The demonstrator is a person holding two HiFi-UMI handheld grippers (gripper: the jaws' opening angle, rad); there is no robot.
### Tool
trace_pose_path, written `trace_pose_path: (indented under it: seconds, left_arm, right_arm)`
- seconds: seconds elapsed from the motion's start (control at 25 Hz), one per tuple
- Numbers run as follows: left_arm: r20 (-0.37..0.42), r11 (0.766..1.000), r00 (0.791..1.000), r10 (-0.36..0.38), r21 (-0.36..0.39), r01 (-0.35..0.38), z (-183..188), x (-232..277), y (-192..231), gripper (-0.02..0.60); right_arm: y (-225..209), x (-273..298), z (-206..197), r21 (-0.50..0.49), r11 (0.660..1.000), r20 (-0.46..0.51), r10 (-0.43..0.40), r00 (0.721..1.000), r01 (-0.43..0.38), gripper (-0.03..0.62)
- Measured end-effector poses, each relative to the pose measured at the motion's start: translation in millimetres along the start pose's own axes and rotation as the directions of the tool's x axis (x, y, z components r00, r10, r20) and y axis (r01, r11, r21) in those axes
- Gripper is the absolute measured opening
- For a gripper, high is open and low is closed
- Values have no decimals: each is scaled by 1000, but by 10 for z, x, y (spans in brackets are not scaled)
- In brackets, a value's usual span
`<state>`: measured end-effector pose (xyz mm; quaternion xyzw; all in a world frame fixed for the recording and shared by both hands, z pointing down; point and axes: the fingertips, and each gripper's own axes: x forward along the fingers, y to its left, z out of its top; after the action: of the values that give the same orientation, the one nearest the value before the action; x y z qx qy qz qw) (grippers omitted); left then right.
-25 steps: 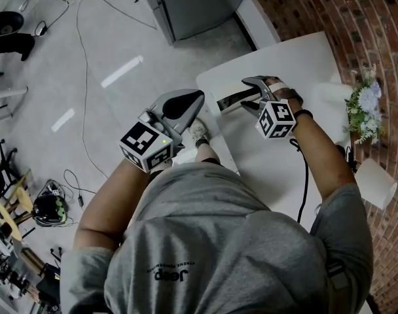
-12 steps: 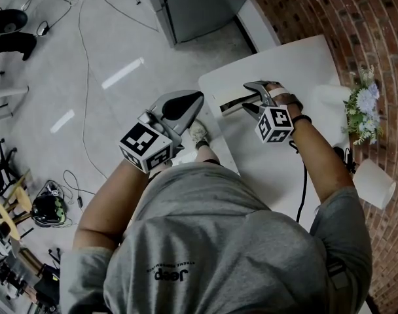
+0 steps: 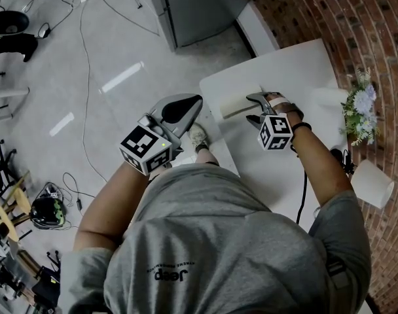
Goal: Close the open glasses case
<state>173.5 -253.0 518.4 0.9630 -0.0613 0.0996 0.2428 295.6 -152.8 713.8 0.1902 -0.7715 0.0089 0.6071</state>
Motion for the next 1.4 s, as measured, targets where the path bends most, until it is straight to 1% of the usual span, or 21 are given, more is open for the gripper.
trace_pose_path:
  seconds: [0.16,0.28,0.44,0.56,0.64,0.76,0.84,0.92,1.08,1.2,1.28,1.4]
  left_arm:
    - [4,1000,1000,-1,17,1,18,-23,-4,-3]
    - [6,1000,1000,1,9,-1,40,-54,-12,-3]
    - [14,1000,1000,5,7,-5,81,-109,-12,-3]
    - [24,1000,1000,13,12,-13,130,-185,5,-3]
    - [33,1000,999,19,15,-20,173,-253,14,-3]
    - [53,999,998,31,20,-32,255,-377,17,-3]
    - [71,999,997,39,24,-41,329,-477,23,-3]
    - [89,998,995,50,30,-53,409,-598,37,-3]
    - [121,996,989,80,35,-85,548,-852,55,-3]
    - [151,993,982,111,25,-116,650,-1081,78,-3]
    - [172,990,976,132,22,-138,715,-1263,91,-3]
    - [208,983,962,174,21,-183,815,-1578,119,-3]
  right_arm:
    - [-17,-2,5,19,1000,-5,1,1000,-1,282]
    - [-11,-6,5,29,1000,-8,3,1000,-3,290]
    - [-59,-73,84,71,997,25,-7,1000,6,291]
    - [-159,-202,216,122,992,70,-36,997,27,287]
    - [-250,-327,326,171,984,111,-67,992,48,273]
    - [-418,-564,521,265,961,181,-134,974,83,234]
    - [-544,-737,674,333,937,231,-186,955,102,194]
    - [-658,-899,845,400,910,287,-235,929,106,159]
    - [-923,-1255,1212,535,840,395,-339,854,86,87]
    - [-1115,-1510,1494,601,798,455,-397,797,54,44]
    - [-1219,-1664,1693,628,778,487,-424,764,32,9]
    - [-1372,-1889,2041,641,768,538,-448,714,-2,9]
